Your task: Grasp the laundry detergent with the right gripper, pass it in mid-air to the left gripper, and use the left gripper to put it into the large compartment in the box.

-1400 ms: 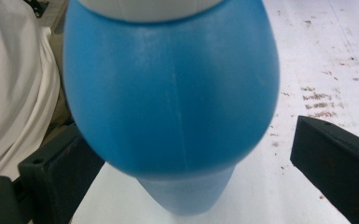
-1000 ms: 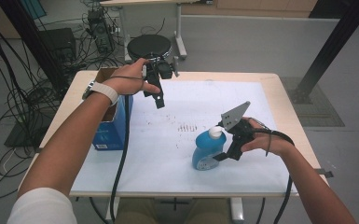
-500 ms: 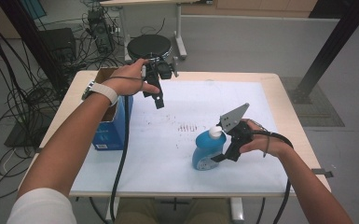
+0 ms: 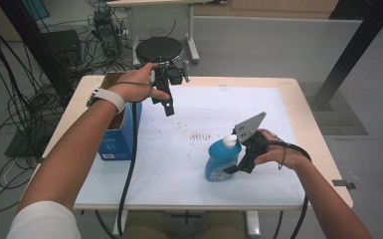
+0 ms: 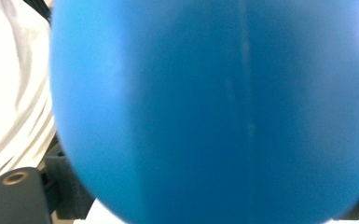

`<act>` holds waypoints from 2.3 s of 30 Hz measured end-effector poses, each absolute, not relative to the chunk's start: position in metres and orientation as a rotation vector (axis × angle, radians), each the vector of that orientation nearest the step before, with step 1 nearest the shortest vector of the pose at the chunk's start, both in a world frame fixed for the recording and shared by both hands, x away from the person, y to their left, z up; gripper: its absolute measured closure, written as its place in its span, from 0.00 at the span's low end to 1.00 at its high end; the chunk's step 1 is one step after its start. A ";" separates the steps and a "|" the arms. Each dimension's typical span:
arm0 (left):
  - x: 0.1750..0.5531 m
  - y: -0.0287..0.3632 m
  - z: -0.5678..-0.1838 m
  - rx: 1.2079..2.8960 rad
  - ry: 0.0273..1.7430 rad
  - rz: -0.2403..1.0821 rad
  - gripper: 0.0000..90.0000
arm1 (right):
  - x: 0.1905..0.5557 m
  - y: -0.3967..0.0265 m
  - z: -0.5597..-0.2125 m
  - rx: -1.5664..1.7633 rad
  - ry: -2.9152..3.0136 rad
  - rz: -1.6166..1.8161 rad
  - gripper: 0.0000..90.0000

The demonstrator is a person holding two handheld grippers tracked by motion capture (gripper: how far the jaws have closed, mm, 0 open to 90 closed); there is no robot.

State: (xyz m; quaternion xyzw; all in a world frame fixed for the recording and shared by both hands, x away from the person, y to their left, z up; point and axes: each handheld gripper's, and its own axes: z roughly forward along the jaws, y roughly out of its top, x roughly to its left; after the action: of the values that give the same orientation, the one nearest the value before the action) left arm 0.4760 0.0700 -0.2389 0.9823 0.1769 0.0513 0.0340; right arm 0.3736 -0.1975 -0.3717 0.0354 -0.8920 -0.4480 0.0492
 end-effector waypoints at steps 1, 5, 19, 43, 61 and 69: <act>0.476 0.070 -0.239 3.020 0.548 0.157 0.12 | 0.374 -0.198 -0.372 0.110 -2.716 -1.366 0.14; 0.477 0.071 -0.240 3.021 0.547 0.156 0.12 | 0.374 -0.198 -0.375 0.108 -2.710 -1.363 0.15; 0.477 0.071 -0.242 3.020 0.550 0.150 0.12 | 0.375 -0.200 -0.378 0.132 -2.690 -1.380 0.21; 0.476 0.070 -0.241 3.023 0.551 0.152 0.12 | 0.376 -0.199 -0.383 0.165 -2.666 -1.408 0.30; 0.476 0.071 -0.241 3.019 0.554 0.157 0.12 | 0.377 -0.199 -0.383 0.158 -2.664 -1.418 0.30; 0.476 0.071 -0.241 3.018 0.554 0.157 0.12 | 0.377 -0.199 -0.383 0.159 -2.665 -1.420 0.30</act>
State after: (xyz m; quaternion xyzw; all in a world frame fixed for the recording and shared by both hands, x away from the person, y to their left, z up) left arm 0.4762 0.0710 -0.2413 0.9817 0.1803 0.0512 0.0347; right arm 0.3769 -0.1990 -0.3835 0.0525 -0.8797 -0.4689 0.0589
